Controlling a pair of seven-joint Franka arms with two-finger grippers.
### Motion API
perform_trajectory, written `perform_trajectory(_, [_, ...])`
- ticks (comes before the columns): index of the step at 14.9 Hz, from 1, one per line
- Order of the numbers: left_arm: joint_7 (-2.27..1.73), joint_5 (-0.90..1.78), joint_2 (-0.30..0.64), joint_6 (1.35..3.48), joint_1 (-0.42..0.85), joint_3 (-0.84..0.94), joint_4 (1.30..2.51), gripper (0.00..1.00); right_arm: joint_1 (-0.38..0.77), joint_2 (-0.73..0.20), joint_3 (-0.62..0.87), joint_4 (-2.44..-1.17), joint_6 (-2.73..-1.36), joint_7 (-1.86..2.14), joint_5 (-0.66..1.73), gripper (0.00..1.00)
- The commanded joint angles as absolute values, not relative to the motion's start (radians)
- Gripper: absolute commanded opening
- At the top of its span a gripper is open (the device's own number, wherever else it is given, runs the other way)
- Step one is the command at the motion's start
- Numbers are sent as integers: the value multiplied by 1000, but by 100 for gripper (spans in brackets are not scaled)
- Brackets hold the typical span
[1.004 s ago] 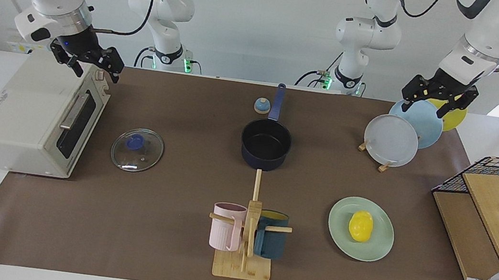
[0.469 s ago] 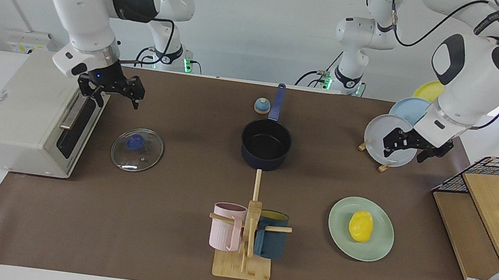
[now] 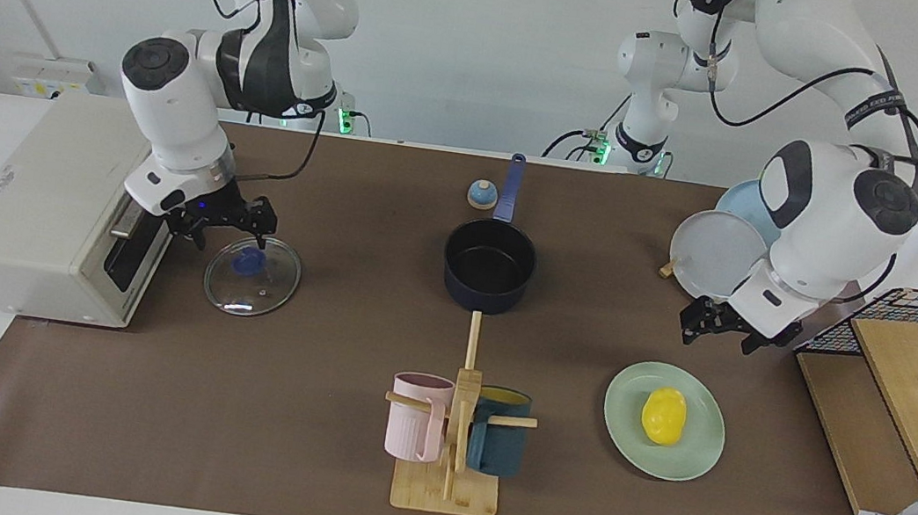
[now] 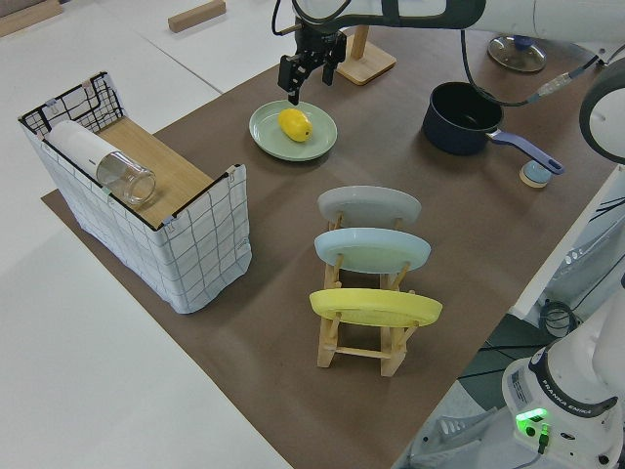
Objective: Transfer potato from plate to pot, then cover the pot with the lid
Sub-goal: 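Reach the left gripper to the potato while the right gripper reaches the lid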
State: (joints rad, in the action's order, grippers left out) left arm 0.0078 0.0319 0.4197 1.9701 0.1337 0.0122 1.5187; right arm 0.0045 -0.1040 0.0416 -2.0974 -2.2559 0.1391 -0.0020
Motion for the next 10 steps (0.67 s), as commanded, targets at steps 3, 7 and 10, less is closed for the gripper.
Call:
perform_trajectory(3, [-8, 14, 521, 2089, 160, 2, 1486, 100, 8, -71, 41, -2223, -2341, 283, 12, 100])
perform_trajectory(7, [-9, 2, 554, 2169, 166, 2, 1499, 100, -2, -74, 41, -2230, -2345, 368, 14, 100])
perform_trajectory(10, [-18, 2, 563, 2213, 166, 2, 1511, 100, -3, -66, 40, -2259, -2362, 362, 14, 100])
